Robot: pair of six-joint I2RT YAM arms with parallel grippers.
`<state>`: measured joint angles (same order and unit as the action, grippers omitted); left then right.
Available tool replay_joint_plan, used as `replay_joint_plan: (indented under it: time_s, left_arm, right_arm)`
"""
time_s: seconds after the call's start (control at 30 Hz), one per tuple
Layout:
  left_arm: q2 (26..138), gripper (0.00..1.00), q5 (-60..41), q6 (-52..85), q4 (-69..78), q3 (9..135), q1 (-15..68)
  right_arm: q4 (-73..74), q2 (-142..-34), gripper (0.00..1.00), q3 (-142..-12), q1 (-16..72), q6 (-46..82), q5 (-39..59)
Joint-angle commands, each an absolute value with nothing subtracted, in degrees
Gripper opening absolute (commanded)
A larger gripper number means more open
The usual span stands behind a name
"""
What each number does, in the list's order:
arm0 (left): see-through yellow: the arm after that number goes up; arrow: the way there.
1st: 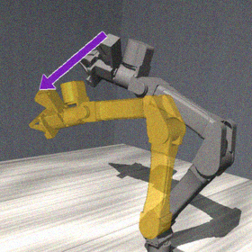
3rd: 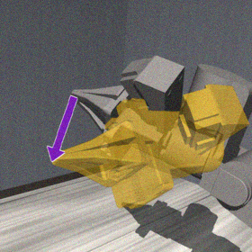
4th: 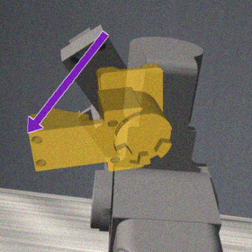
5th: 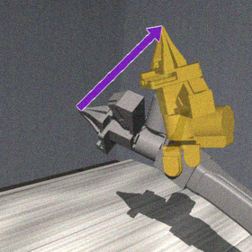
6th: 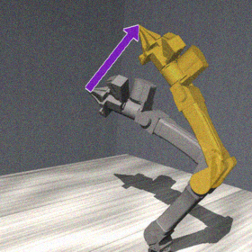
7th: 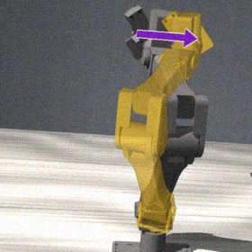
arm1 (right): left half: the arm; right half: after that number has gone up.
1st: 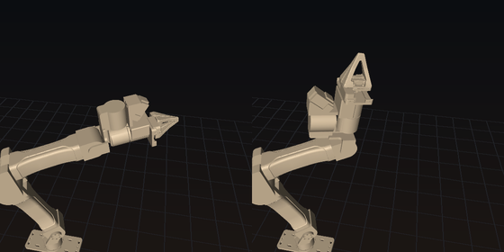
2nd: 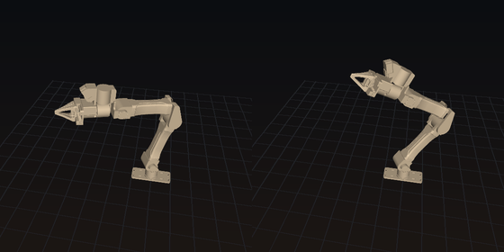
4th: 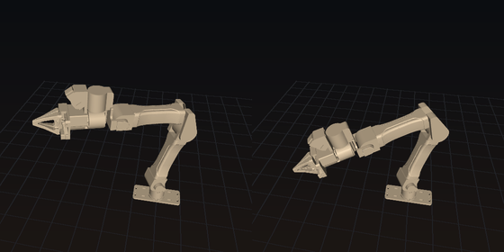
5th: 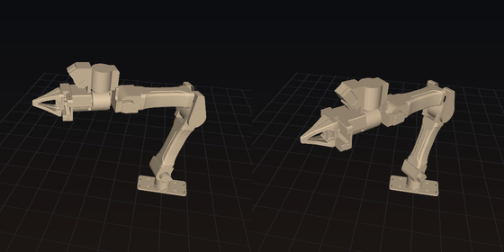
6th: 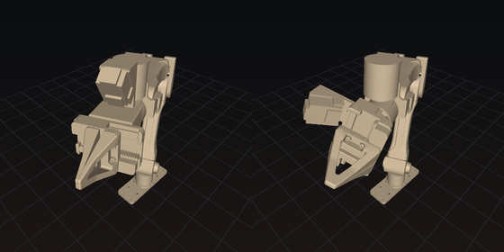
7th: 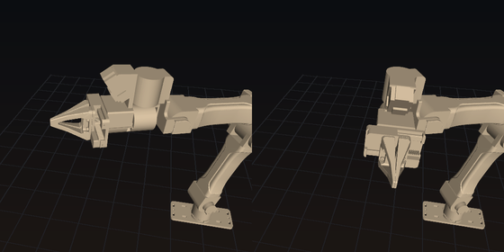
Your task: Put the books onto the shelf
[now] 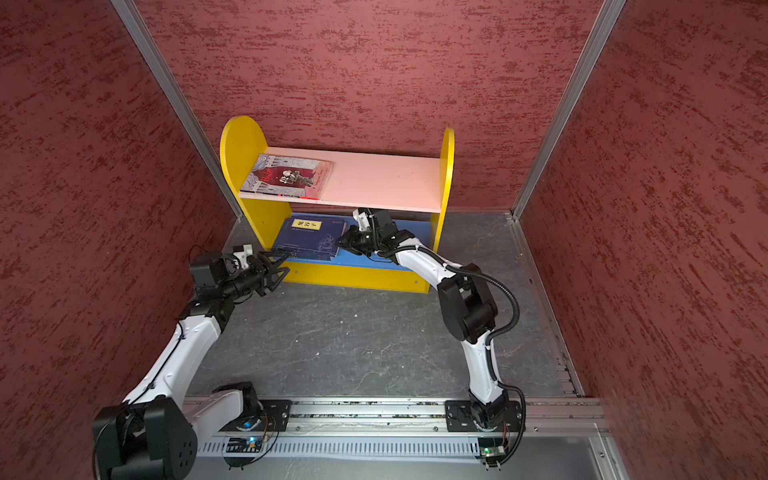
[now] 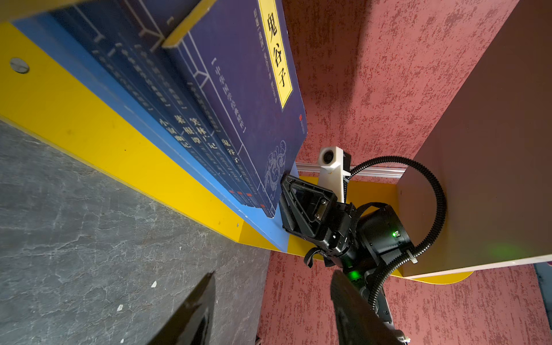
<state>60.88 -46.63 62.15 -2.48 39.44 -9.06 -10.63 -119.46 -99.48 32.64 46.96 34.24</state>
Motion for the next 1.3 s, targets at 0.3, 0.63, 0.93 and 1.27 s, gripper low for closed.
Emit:
replay_joint_plan:
  time_s: [0.3,0.63,0.93,1.27]
  left_arm:
    - [60.91,0.62,-47.36,62.12,-1.36,40.17,-9.54]
    - [60.91,0.62,-47.19,62.14,-1.05,39.73,-9.58]
    - [61.00,0.62,-47.24,62.19,-0.97,39.81,-9.66]
    - [60.93,0.62,-47.28,62.27,-0.88,39.77,-9.67]
  right_arm:
    - [-13.80,-122.40,0.07,-104.32,32.78,42.93,33.83]
    - [-13.34,-123.13,0.08,-105.80,32.87,43.33,35.09]
    - [-13.60,-122.47,0.07,-105.80,33.35,43.15,35.20]
    - [-12.95,-120.96,0.07,-104.48,34.10,43.49,34.98]
